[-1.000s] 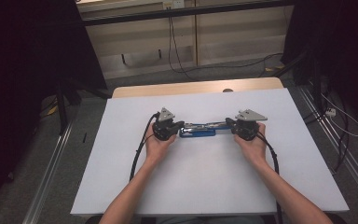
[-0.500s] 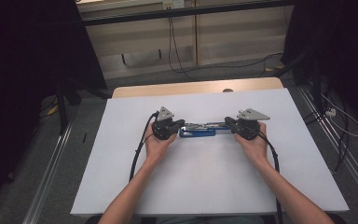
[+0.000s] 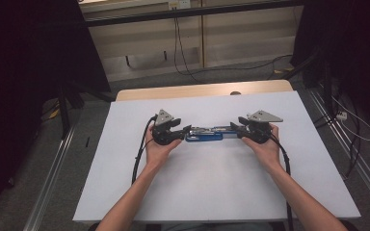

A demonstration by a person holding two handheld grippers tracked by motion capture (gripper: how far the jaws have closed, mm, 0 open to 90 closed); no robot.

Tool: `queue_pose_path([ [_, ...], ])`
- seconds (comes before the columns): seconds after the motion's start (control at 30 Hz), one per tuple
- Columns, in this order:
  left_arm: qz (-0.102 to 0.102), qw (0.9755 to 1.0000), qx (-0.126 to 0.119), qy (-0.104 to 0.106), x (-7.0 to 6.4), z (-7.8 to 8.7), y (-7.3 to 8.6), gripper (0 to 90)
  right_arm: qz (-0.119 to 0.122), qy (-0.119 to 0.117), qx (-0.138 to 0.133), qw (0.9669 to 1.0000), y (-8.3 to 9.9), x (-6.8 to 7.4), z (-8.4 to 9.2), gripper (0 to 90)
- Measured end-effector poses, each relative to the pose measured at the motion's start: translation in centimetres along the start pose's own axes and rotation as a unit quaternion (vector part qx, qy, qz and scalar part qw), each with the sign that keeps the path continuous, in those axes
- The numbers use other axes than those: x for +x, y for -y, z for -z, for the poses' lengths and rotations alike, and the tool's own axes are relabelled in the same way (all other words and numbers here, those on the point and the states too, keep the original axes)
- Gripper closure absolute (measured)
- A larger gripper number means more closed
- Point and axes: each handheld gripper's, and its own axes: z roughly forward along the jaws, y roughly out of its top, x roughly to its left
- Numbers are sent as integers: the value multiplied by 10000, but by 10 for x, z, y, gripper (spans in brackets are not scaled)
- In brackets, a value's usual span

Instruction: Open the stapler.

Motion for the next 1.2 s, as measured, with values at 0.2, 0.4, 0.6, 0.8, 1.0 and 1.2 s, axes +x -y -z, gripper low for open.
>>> queue_pose_path([
  [0.2,-42,9999,-30,-154,0,10,1,188,-81,23,20,10000,-1,-2,2,328],
  [0.4,-17,9997,-76,-211,-2,19,5,46,-11,8,47,10000,-1,2,0,219],
  [0.6,25,9998,-104,-178,-5,31,10,34,-36,67,31,10000,-2,1,1,139],
  [0.8,14,9998,-138,-152,-8,43,17,37,-96,-12,47,9999,-2,-1,3,108],
  [1.0,62,9996,-108,-237,-9,57,25,39,-134,-102,56,9998,-2,-2,5,98],
  [1.2,98,9993,-198,-298,-10,75,31,40,-169,-166,207,9995,-1,-5,7,108],
])
